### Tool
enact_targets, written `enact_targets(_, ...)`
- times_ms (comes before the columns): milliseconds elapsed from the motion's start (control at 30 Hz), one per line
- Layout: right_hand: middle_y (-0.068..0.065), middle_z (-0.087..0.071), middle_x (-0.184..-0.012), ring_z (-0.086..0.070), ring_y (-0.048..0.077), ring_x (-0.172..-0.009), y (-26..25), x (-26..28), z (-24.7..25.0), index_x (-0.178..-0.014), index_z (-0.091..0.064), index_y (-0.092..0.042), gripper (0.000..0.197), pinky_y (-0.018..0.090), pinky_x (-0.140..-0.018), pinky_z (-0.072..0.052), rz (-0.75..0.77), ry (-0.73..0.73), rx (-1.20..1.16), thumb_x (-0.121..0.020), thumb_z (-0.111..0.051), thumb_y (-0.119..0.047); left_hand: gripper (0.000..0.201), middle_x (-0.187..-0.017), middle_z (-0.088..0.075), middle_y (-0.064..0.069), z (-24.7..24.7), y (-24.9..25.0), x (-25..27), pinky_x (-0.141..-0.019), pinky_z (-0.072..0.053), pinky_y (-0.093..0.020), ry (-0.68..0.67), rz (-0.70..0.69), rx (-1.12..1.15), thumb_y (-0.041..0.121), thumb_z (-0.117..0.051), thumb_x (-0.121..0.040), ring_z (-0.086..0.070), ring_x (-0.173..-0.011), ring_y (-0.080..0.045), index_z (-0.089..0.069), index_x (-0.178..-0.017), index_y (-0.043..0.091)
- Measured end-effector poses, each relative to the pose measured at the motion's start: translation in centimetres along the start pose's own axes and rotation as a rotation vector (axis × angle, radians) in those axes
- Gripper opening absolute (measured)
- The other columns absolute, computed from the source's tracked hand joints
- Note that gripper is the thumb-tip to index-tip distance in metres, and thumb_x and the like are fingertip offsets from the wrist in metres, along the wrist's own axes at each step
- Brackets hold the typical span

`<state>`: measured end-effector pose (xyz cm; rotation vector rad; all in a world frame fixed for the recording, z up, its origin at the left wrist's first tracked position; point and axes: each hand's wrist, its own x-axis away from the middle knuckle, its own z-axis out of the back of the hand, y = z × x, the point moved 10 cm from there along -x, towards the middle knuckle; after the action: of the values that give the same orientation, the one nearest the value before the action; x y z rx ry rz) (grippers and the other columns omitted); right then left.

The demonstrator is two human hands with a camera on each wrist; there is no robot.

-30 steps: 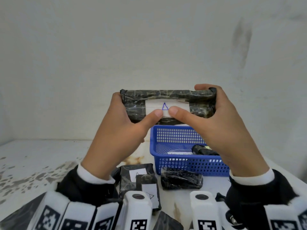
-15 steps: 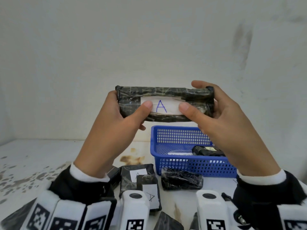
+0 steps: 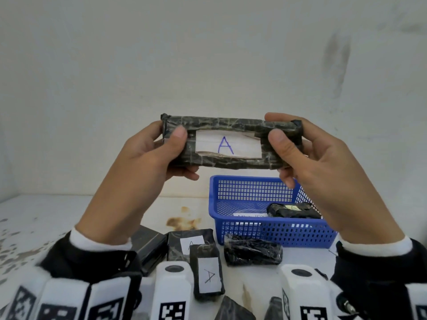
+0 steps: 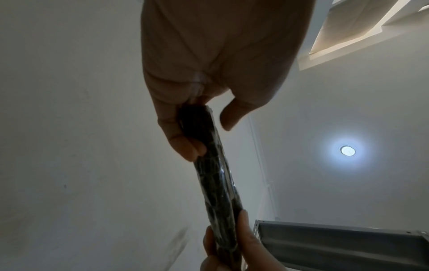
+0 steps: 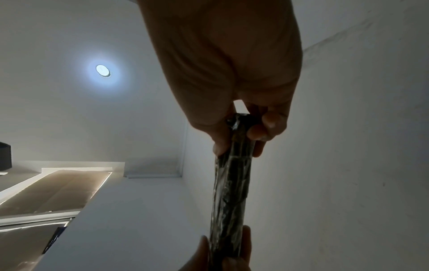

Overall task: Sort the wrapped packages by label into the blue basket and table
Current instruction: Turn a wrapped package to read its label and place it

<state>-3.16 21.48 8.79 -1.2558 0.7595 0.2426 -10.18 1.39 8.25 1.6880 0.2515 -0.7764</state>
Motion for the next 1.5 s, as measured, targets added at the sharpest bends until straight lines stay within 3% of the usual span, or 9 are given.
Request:
enact_targets(200, -0.014, -0.067, -0.069, -0.052, 0.002, -0.05, -0.4, 0.0, -0.2, -0.105, -0.071, -0.029, 0.028, 0.013, -0.054, -0.043, 0.042, 0.014, 0.043, -0.083, -0.061, -0.044, 0.019, -0.071, -0.069, 0.0, 0.1, -0.1, 0.1, -0.055, -0.055, -0.025, 0.042, -0.003, -0.018, 0.018, -0.049, -0.097, -0.058, -0.056, -0.012, -0.064, -0.101, 0.007)
enact_targets(367, -0.015, -0.064, -0.069, -0.052, 0.0, -0.058, -0.5, 0.1, -0.4, -0.093, -0.068, -0.03, 0.026, 0.022, -0.064, -0.044, 0.066, 0.057, 0.106, -0.078, -0.065, -0.051, 0.019, -0.073, -0.066, -0.003, 0.0, 0.0, 0.4, -0.059, -0.053, -0.033, 0.075, 0.006, -0.082, 0.025, -0.055, -0.094, -0.06, -0.057, -0.014, -0.062, -0.099, 0.008)
enact_targets(567, -0.019, -0.062, -0.068, -0.055, -0.003, -0.063, -1.1, 0.3, -0.6, -0.087, -0.062, -0.025, 0.032, 0.008, -0.062, -0.041, 0.101, 0.095, 0.122, -0.073, -0.071, -0.053, 0.02, -0.06, -0.061, 0.004, -0.5, 0.4, 0.7, -0.054, -0.051, -0.025, 0.087, -0.022, -0.178, 0.036, -0.061, -0.088, -0.057, -0.052, -0.012, -0.056, -0.092, 0.016)
enact_targets(733, -0.008, -0.071, -0.085, -0.065, 0.004, -0.075, -1.1, 0.5, -0.5, -0.088, -0.06, -0.023, 0.041, 0.011, -0.066, -0.048, 0.093, 0.122, 0.162, -0.066, -0.076, -0.055, 0.045, -0.06, -0.062, 0.007, -0.5, 0.5, 0.9, -0.05, -0.047, -0.024, 0.114, -0.028, -0.248, 0.056, -0.063, -0.066, -0.056, -0.049, -0.009, -0.054, -0.092, 0.021)
enact_targets(933, -0.015, -0.066, -0.075, -0.059, -0.003, -0.065, -1.4, 0.7, -0.8, -0.091, -0.056, -0.021, 0.044, 0.008, -0.062, -0.044, 0.119, 0.132, 0.166, -0.068, -0.08, -0.049, 0.048, -0.067, -0.06, 0.013, -0.4, 0.6, 1.1, -0.062, -0.04, -0.026, 0.143, -0.015, -0.354, 0.062, -0.065, -0.064, -0.052, -0.052, 0.001, -0.05, -0.095, 0.029)
enact_targets(1100, -0.009, -0.069, -0.084, -0.064, 0.004, -0.071, -1.4, 0.7, -0.8, -0.095, -0.055, -0.026, 0.045, 0.01, -0.063, -0.048, 0.124, 0.111, 0.187, -0.067, -0.081, -0.05, 0.048, -0.056, -0.058, 0.024, -0.4, 0.4, 1.1, -0.059, -0.038, -0.027, 0.124, 0.005, -0.365, 0.064, -0.064, -0.06, -0.052, -0.049, 0.005, -0.046, -0.093, 0.033)
enact_targets(1267, -0.017, -0.064, -0.077, -0.055, -0.003, -0.061, -0.6, 0.2, -0.7, -0.097, -0.06, -0.032, 0.033, 0.012, -0.062, -0.043, 0.066, 0.032, 0.218, -0.075, -0.065, -0.056, 0.048, -0.059, -0.057, 0.024, -0.1, -0.4, 0.9, -0.062, -0.038, -0.029, 0.105, 0.051, -0.38, 0.065, -0.062, -0.061, -0.05, -0.051, 0.004, -0.048, -0.093, 0.033)
enact_targets(1400, -0.016, -0.068, -0.082, -0.054, -0.001, -0.057, -0.2, 0.1, -0.5, -0.101, -0.067, -0.039, 0.028, 0.017, -0.059, -0.043, 0.021, -0.024, 0.142, -0.076, -0.064, -0.051, 0.042, -0.06, -0.057, 0.015, -0.5, -0.8, 0.8, -0.049, -0.04, -0.022, 0.036, 0.105, -0.215, 0.065, -0.046, -0.077, -0.052, -0.056, -0.007, -0.055, -0.096, 0.029)
enact_targets(1500, -0.009, -0.072, -0.091, -0.058, 0.006, -0.062, -0.5, 0.1, -0.3, -0.103, -0.071, -0.04, 0.031, 0.018, -0.063, -0.051, 0.03, -0.019, 0.054, -0.076, -0.062, -0.052, 0.018, -0.068, -0.063, 0.008, -0.2, -0.8, 0.4, -0.048, -0.047, -0.023, 0.029, 0.109, -0.075, 0.038, -0.048, -0.096, -0.06, -0.063, -0.014, -0.059, -0.093, 0.023)
